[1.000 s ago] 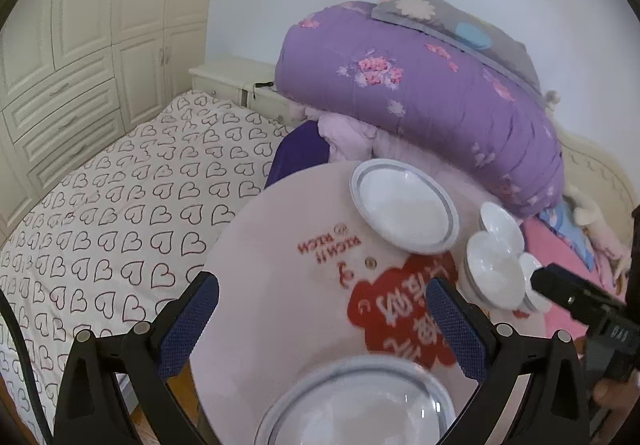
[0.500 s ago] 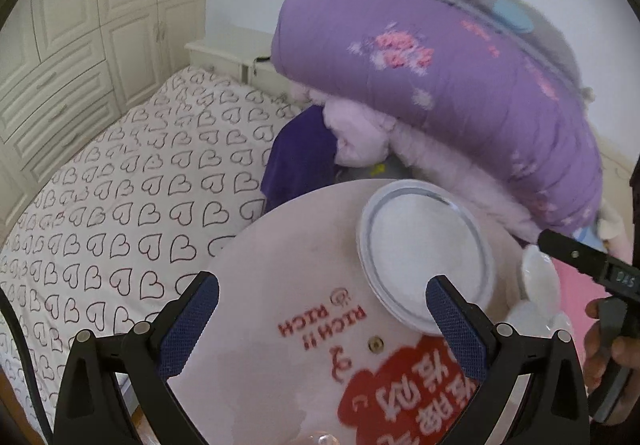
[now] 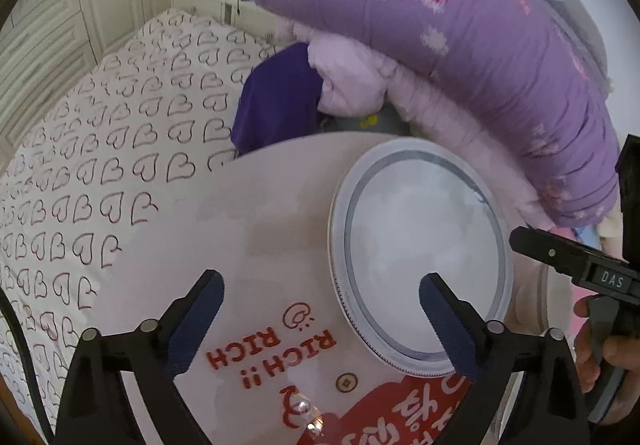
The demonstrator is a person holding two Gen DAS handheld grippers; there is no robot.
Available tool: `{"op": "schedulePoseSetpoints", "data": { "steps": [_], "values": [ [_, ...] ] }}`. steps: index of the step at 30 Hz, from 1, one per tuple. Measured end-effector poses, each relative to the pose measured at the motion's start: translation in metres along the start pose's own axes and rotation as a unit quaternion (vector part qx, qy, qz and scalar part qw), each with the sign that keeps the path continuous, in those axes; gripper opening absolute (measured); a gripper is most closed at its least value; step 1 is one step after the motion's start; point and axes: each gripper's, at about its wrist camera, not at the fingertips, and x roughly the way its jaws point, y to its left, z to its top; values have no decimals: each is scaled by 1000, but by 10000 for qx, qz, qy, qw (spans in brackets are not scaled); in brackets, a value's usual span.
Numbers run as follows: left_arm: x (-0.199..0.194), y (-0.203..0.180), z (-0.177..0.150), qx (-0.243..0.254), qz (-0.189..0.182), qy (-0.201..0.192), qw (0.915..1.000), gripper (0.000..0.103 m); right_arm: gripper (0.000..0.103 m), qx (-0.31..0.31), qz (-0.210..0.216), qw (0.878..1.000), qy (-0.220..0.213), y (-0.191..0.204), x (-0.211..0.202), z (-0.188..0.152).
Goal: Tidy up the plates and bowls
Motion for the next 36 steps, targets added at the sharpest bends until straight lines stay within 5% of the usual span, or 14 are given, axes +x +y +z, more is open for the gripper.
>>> {"op": "schedulePoseSetpoints", "data": {
  "steps": [19,23,27,32,36],
  "values": [
    [49,1,4,-121,-184,434,9988,63,77,-15,-55,9994,345,0,26,7],
    [57,2,6,-135,-202,487,9985,57,67,-108,-212,9989,393,3,31,8],
    [63,-2,9,-73,-259,555,9981,20,50,-242,-481,9977,418,5,37,7],
    [64,-2,7,-49,-264,499,9984,20,28,-211,-753,9965,290,-3,36,4],
    [61,5,5,-154,-222,480,9985,20,25,-191,-608,9976,273,-1,32,0]
  ]
}}
